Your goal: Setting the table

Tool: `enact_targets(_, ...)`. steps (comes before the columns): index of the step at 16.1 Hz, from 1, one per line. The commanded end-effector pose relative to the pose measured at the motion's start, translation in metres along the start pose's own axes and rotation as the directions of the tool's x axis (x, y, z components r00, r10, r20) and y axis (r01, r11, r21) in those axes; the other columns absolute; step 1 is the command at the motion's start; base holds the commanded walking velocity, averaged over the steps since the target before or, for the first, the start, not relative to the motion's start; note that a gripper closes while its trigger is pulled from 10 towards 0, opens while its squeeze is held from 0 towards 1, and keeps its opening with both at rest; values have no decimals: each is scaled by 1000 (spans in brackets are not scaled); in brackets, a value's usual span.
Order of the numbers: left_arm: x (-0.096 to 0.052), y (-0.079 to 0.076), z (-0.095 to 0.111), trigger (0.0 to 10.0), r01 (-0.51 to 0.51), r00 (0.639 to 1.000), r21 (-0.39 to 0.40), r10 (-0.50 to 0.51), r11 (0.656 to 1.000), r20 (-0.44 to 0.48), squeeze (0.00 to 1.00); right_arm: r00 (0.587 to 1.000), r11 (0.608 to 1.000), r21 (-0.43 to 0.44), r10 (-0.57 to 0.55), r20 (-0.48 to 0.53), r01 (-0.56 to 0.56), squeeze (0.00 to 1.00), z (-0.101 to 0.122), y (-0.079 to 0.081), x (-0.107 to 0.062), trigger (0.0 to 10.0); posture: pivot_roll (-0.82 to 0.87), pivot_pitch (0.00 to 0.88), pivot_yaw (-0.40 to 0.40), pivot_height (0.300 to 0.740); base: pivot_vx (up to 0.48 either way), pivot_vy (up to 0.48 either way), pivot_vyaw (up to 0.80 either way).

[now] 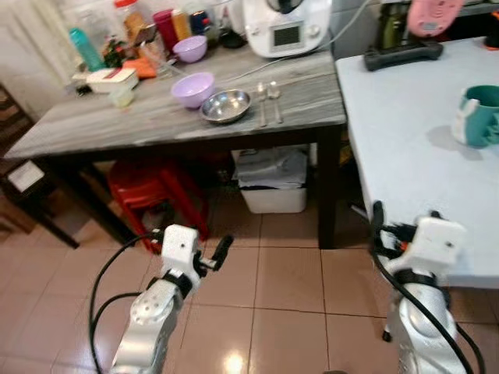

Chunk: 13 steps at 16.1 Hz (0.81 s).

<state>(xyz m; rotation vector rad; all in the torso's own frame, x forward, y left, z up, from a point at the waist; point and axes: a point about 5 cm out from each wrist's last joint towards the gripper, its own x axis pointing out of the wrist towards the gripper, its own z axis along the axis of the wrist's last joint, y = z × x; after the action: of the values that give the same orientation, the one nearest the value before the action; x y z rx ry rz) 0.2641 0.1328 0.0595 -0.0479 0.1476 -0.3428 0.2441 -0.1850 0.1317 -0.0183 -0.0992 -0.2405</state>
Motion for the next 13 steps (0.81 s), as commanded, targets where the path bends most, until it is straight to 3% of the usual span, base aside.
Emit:
enact_targets(1,-7,14,3,10000,-70,998,4,70,998,0,0,998,998,22,57,-3,-57,0,1,12,2,10000,-107,80,152,740,0,0,0)
enact_targets(6,-17,7,-8,10000,-217,976,-97,218,971,3,0,967,967,-33,252,-35,-253,0,1,27,20,10000,-75,73,-28,740,0,0,0)
enact_targets(10,-9,-3,-7,10000,-241,968,-159,248,957,25,0,957,955,-67,287,-33,-288,0,7,24,30,10000,-97,55,-79,740,0,0,0)
enact_targets(13,-3,-7,-7,10000,-221,973,-156,229,963,31,0,954,951,-76,298,-20,-299,0,10,27,32,10000,-117,35,-80,740,0,0,0)
